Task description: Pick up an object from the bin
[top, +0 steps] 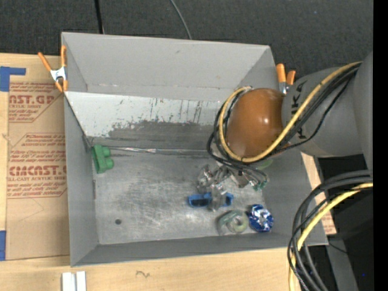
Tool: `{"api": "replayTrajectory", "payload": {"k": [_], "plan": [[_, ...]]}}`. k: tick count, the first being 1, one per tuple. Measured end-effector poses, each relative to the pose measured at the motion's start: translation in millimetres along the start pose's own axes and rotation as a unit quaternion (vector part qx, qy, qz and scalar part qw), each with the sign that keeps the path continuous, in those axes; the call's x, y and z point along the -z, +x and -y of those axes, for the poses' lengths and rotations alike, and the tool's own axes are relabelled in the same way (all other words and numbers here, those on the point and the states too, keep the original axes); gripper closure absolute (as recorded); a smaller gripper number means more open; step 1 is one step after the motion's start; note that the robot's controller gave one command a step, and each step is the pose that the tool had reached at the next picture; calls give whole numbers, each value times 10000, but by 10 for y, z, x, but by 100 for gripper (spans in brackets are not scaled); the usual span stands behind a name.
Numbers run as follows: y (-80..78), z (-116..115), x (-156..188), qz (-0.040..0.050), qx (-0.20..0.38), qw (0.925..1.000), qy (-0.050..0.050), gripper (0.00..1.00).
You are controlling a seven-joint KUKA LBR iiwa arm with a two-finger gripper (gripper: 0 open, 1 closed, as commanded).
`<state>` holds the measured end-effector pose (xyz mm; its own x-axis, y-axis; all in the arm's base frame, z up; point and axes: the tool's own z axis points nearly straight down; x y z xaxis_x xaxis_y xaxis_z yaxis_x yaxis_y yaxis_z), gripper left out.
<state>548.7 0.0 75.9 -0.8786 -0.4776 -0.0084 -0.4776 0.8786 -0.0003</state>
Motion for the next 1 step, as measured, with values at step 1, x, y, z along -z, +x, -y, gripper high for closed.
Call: {"api": "replayTrajectory", "payload": {"k": [1], "plan": [[377, 126, 1389, -8, 887, 9961, 21, 100]]}}
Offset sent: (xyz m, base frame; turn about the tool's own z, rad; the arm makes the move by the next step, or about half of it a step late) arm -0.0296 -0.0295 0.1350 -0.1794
